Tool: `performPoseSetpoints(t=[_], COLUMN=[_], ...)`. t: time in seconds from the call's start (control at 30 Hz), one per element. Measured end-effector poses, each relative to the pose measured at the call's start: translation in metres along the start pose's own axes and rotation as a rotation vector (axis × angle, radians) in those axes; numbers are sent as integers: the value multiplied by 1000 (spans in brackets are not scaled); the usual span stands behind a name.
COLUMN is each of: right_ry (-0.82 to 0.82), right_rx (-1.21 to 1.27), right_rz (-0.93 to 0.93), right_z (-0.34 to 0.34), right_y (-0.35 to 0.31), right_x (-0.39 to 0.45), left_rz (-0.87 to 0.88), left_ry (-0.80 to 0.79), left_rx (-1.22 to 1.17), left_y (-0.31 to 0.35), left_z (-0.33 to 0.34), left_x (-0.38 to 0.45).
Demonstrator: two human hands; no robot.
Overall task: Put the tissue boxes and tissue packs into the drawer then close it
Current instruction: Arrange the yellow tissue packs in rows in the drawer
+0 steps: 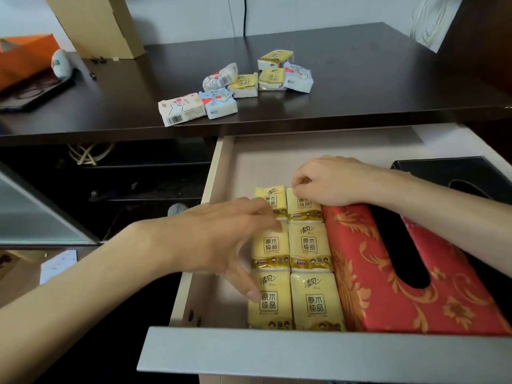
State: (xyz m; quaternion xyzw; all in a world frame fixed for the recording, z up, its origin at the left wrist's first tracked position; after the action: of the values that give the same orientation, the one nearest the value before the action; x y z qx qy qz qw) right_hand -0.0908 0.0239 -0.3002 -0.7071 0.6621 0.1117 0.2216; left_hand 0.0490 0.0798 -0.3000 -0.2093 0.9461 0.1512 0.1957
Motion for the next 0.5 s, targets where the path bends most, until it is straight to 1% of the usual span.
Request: performPoseSetpoints(t=[0.1,0.17,0.23,0.33,0.5], right_ry=[11,12,-1,-14,2], right_rx=[11,15,19,25,37], right_rz=[3,12,12,3,6], right_z=[0,0,1,2,1], right_y=[3,4,5,5,7], right_x=[2,4,6,7,6], left_rz=[-19,-79,-166,-246,-247], left_ry=[127,178,155,63,120], left_rx=[-143,-153,-116,-37,-72], left_y=[-15,-28,-41,-48,-52], left_z=[-26,-37,-39,-30,-34], left_x=[1,12,28,49,51])
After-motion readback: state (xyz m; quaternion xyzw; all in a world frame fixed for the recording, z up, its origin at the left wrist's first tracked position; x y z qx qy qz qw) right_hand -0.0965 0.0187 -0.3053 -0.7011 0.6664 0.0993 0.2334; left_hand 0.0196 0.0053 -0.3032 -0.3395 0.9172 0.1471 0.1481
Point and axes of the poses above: each hand's wrist, its own x-axis towards the middle knuckle, its own z-axis out of the palm, y = z × x, the point moved 10 cm from there along x, towards the middle knuckle, and after that the axes turned 12 degrees about -y, right-handed, at the moved point
